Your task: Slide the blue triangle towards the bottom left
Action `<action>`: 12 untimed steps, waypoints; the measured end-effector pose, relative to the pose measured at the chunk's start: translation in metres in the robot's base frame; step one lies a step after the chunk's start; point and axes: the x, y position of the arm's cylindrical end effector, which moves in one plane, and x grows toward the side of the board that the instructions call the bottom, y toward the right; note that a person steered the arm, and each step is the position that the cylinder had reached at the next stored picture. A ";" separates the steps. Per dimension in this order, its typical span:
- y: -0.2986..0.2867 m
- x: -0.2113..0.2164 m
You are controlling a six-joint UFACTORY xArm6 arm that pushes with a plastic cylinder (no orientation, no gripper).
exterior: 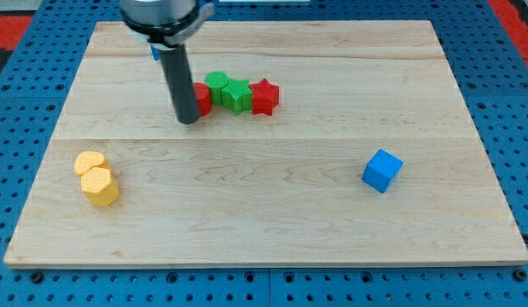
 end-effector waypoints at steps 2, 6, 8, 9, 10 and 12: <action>-0.009 0.004; -0.046 -0.075; 0.000 -0.141; -0.001 -0.175; -0.047 -0.182; -0.079 -0.150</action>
